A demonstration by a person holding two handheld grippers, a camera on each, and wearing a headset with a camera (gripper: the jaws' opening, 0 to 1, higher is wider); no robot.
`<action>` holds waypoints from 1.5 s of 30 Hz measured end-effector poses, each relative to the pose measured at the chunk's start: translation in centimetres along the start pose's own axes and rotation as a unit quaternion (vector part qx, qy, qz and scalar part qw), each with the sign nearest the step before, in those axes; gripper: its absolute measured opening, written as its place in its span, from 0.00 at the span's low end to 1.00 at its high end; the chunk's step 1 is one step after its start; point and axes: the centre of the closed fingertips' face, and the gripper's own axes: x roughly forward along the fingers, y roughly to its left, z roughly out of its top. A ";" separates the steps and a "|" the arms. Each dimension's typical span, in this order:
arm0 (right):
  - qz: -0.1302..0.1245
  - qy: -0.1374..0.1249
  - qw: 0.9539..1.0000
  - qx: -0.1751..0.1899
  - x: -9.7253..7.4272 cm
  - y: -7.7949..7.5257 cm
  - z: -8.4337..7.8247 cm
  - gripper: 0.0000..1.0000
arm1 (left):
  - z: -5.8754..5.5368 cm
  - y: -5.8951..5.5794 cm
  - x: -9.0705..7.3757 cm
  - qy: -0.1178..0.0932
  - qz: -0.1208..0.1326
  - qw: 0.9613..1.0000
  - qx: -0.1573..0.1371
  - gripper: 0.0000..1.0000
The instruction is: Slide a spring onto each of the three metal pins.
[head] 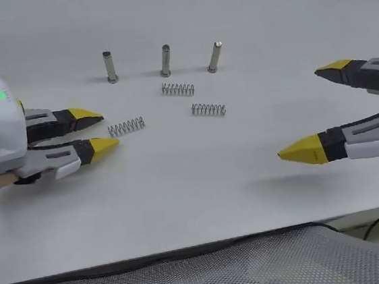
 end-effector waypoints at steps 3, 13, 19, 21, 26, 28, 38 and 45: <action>-0.001 0.000 1.000 0.002 0.0 -0.1 0.0 1.00 | 0.0 -0.2 0.2 0.002 -0.003 1.000 0.003 0.14; -0.002 0.001 1.000 0.003 -0.1 -0.1 0.0 1.00 | 0.0 -0.4 0.5 0.008 -0.012 1.000 0.006 0.09; 0.001 0.001 1.000 0.001 0.2 0.0 0.1 0.99 | 0.0 -0.4 0.6 0.010 -0.013 1.000 0.009 0.06; 0.002 0.002 1.000 0.001 0.2 0.0 0.1 1.00 | 0.0 -0.5 0.5 0.010 -0.014 1.000 0.011 0.04; 0.004 0.002 1.000 0.000 0.4 0.1 0.1 1.00 | 0.0 -0.6 0.4 0.011 -0.014 1.000 0.007 0.04; 0.005 0.003 1.000 -0.001 0.5 0.1 0.1 0.99 | 0.0 -0.6 0.4 0.011 -0.014 1.000 0.006 0.03; 0.007 0.003 1.000 -0.001 0.5 0.2 0.0 0.99 | 0.0 -0.6 0.2 0.010 -0.014 1.000 0.003 0.02; 0.005 0.003 1.000 -0.003 0.5 -0.2 -0.1 0.99 | 0.0 -0.7 0.2 0.010 -0.016 1.000 0.001 0.02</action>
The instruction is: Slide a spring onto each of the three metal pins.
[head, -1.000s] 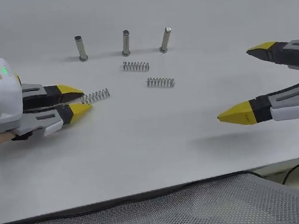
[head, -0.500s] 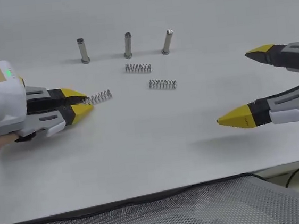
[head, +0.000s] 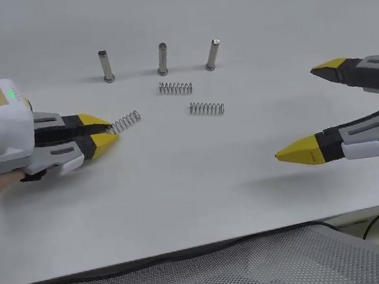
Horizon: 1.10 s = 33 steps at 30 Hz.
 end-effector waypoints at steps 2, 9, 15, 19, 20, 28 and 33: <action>0.001 -0.001 1.000 0.001 0.0 0.0 0.1 0.99 | 0.1 0.0 0.0 -0.002 -0.001 1.000 -0.004 0.02; 0.002 -0.001 1.000 -0.001 0.2 -0.1 0.1 0.99 | 0.3 0.3 0.0 -0.003 0.003 1.000 -0.004 0.02; 0.002 0.000 1.000 -0.002 0.2 -0.3 0.0 0.99 | 0.5 0.4 0.0 -0.005 0.004 1.000 -0.001 0.02; 0.003 0.000 1.000 -0.002 0.3 -0.3 0.0 0.99 | 0.5 0.5 0.0 -0.007 0.003 1.000 -0.003 0.02; 0.003 0.000 1.000 -0.002 0.3 -0.3 0.0 0.99 | 0.5 0.5 0.0 -0.006 0.003 1.000 -0.003 0.02; 0.006 -0.004 1.000 -0.005 0.5 -0.1 0.4 0.98 | 1.2 0.2 0.0 -0.014 -0.001 1.000 -0.002 0.02; 0.010 -0.011 1.000 -0.008 0.7 0.3 1.1 0.98 | 2.6 -0.2 -0.1 -0.029 -0.001 1.000 0.005 0.02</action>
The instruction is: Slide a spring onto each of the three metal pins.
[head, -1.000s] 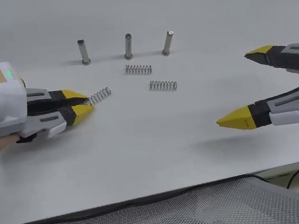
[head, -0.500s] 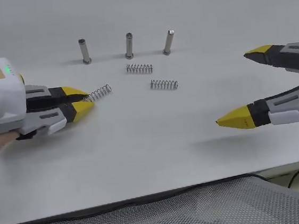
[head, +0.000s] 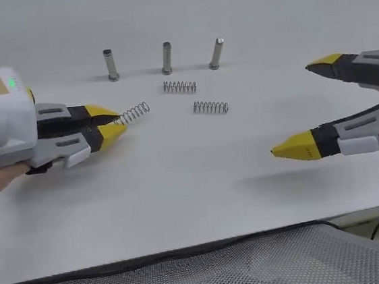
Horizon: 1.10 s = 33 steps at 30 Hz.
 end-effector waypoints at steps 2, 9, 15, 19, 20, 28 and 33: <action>0.002 -0.002 1.000 -0.002 0.1 0.1 0.3 0.98 | 0.6 -0.2 0.0 -0.007 -0.002 1.000 -0.002 0.02; 0.014 -0.014 1.000 -0.011 0.6 0.8 1.7 0.96 | 3.1 -1.5 0.2 -0.031 -0.017 0.999 0.013 0.02; 0.024 -0.019 0.999 -0.025 0.9 1.3 2.8 0.93 | 4.4 -2.7 0.1 -0.044 -0.033 0.998 0.022 0.02; 0.034 -0.025 0.998 -0.036 1.1 1.9 3.8 0.91 | 4.9 -3.4 0.1 -0.049 -0.046 0.997 0.027 0.02; 0.039 -0.028 0.998 -0.039 1.2 2.2 4.2 0.90 | 4.9 -3.5 0.2 -0.048 -0.045 0.997 0.029 0.02; 0.077 -0.029 0.995 -0.057 2.1 3.7 5.8 0.78 | 5.5 -4.6 0.1 -0.052 -0.062 0.996 0.035 0.02; 0.114 -0.012 0.990 -0.079 2.6 4.9 6.0 0.62 | 5.9 -5.0 0.1 -0.055 -0.069 0.995 0.039 0.02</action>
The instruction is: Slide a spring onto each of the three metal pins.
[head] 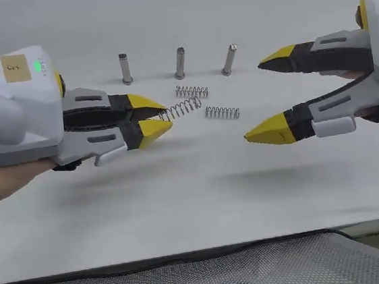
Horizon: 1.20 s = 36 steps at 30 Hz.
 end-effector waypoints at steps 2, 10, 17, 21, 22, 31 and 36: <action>0.019 0.002 1.000 -0.006 0.4 0.6 0.4 0.52 | 0.1 -0.3 0.1 0.000 -0.007 1.000 0.002 0.02; 0.052 0.017 0.998 -0.030 1.5 1.1 1.0 0.42 | 0.5 -0.9 0.5 -0.004 -0.017 1.000 0.006 0.02; 0.080 0.029 0.995 -0.050 1.9 1.9 1.1 0.34 | 0.7 -1.8 0.8 -0.003 -0.033 0.999 0.011 0.02; 0.086 0.034 0.994 -0.056 2.1 2.1 1.0 0.32 | 0.8 -2.0 0.9 -0.005 -0.035 0.999 0.011 0.02; 0.088 0.035 0.994 -0.056 2.1 2.2 1.0 0.31 | 0.8 -2.0 1.0 -0.005 -0.037 0.999 0.011 0.02; 0.102 0.038 0.992 -0.070 2.6 2.8 1.2 0.22 | 0.8 -2.2 1.1 -0.004 -0.044 0.999 0.012 0.02; 0.109 0.043 0.990 -0.077 2.8 3.1 1.2 0.17 | 0.9 -2.4 1.1 -0.004 -0.047 0.999 0.013 0.02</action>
